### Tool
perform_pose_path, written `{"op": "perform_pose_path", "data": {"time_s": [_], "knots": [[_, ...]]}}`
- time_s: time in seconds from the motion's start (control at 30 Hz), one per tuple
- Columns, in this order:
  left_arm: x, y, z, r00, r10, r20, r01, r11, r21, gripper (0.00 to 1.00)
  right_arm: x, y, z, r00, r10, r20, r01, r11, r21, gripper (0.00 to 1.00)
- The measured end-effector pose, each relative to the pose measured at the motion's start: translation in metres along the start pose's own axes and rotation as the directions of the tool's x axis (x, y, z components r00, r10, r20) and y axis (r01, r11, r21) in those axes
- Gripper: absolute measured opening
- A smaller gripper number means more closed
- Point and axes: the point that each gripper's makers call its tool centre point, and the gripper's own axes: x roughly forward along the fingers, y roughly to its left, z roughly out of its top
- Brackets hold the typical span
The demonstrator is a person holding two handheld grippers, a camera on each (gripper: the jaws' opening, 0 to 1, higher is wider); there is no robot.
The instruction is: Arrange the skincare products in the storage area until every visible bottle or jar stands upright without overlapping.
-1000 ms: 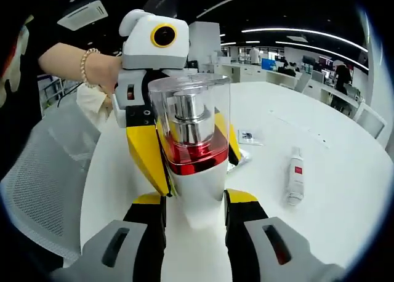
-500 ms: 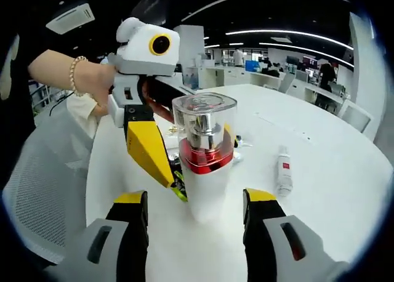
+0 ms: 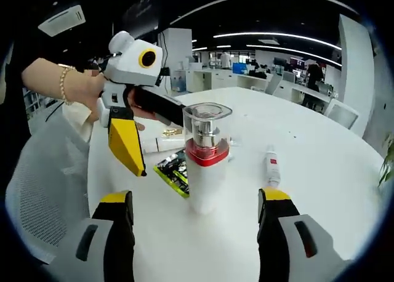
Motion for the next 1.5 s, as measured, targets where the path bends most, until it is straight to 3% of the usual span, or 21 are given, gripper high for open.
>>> {"op": "perform_pose_path", "data": {"time_s": [0.13,0.2,0.7,1.03,1.17,1.43,1.5], "knots": [[-0.008,0.002,-0.001,1.0,0.027,0.012,-0.027,0.998,-0.055,0.75,-0.003,0.002,0.001,1.0,-0.008,-0.002,0.008,1.0,0.0,0.84],[-0.013,0.007,-0.001,0.999,0.046,0.027,-0.043,0.995,-0.084,0.79,-0.004,0.001,0.0,1.0,-0.017,0.001,0.017,1.0,0.003,0.86],[-0.062,0.018,-0.022,0.986,0.163,0.028,-0.158,0.977,-0.142,0.95,-0.017,0.005,0.007,0.998,-0.06,0.035,0.059,0.998,0.037,0.93],[-0.106,0.022,-0.032,0.969,0.241,0.047,-0.228,0.955,-0.191,0.99,-0.024,0.02,0.014,0.996,-0.074,0.053,0.071,0.996,0.062,0.96],[-0.123,0.014,-0.039,0.962,0.268,0.053,-0.253,0.946,-0.201,0.99,-0.027,0.025,0.017,0.995,-0.083,0.055,0.08,0.995,0.054,0.96],[-0.17,0.012,-0.044,0.933,0.355,0.062,-0.341,0.925,-0.167,0.99,-0.036,0.034,0.022,0.992,-0.102,0.071,0.096,0.993,0.072,0.97],[-0.18,0.019,-0.047,0.927,0.37,0.065,-0.354,0.918,-0.177,0.99,-0.036,0.037,0.021,0.992,-0.106,0.068,0.1,0.992,0.078,0.97]]}}
